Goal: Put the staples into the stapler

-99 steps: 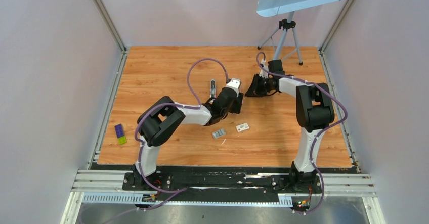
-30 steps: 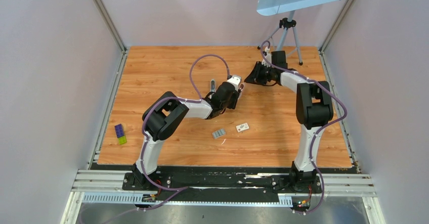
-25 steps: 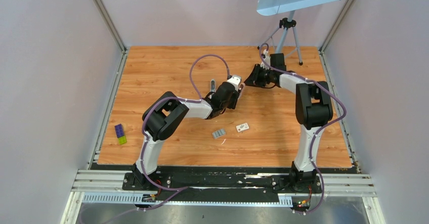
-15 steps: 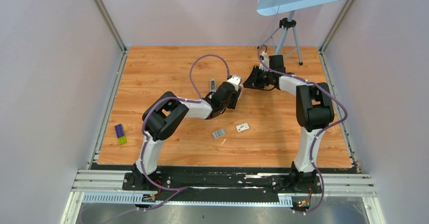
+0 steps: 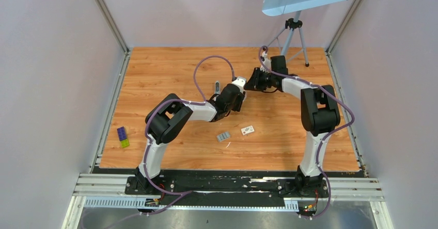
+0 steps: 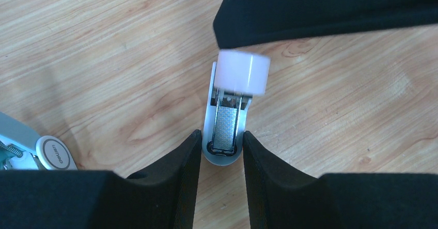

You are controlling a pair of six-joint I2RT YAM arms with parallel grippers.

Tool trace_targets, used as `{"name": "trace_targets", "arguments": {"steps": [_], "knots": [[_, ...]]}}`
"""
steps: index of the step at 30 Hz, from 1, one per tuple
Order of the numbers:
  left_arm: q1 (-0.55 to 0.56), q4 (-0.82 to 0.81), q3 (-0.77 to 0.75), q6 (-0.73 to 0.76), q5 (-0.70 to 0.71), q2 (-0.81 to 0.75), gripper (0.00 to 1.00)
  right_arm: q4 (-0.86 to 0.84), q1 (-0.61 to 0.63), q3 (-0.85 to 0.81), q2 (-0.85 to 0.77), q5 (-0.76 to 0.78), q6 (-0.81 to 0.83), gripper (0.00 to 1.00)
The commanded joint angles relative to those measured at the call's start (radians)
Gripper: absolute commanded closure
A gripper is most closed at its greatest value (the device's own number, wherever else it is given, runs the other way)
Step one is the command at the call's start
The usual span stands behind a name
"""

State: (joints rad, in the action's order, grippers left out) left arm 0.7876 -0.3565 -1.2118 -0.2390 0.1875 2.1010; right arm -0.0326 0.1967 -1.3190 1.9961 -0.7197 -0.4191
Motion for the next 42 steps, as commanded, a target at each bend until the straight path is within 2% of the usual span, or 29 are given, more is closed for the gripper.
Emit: {"name": "trace_targets", "arguments": {"steps": [1, 15, 19, 28, 32, 42], "knots": [[-0.005, -0.013, -0.004, 0.0, 0.008, 0.009, 0.64, 0.052, 0.031, 0.013, -0.03, -0.013, 0.032, 0.78], [-0.007, -0.029, 0.071, -0.03, -0.033, -0.12, 0.44, 0.204, 0.041, -0.012, -0.052, 0.066, 0.102, 0.79], [-0.007, -0.01, 0.098, -0.065, -0.03, -0.181, 0.41, 0.239, 0.042, -0.036, -0.051, 0.084, 0.102, 0.73], [-0.019, 0.048, 0.083, -0.184, 0.01, -0.272, 0.4, 0.275, 0.064, -0.072, -0.03, 0.119, 0.093, 0.72], [-0.045, 0.115, 0.025, -0.221, -0.006, -0.244, 0.43, 0.281, 0.067, -0.086, -0.008, 0.131, 0.082, 0.72], [-0.073, 0.123, -0.013, -0.246, -0.064, -0.156, 0.46, 0.313, 0.093, -0.094, 0.044, 0.177, 0.092, 0.72]]}}
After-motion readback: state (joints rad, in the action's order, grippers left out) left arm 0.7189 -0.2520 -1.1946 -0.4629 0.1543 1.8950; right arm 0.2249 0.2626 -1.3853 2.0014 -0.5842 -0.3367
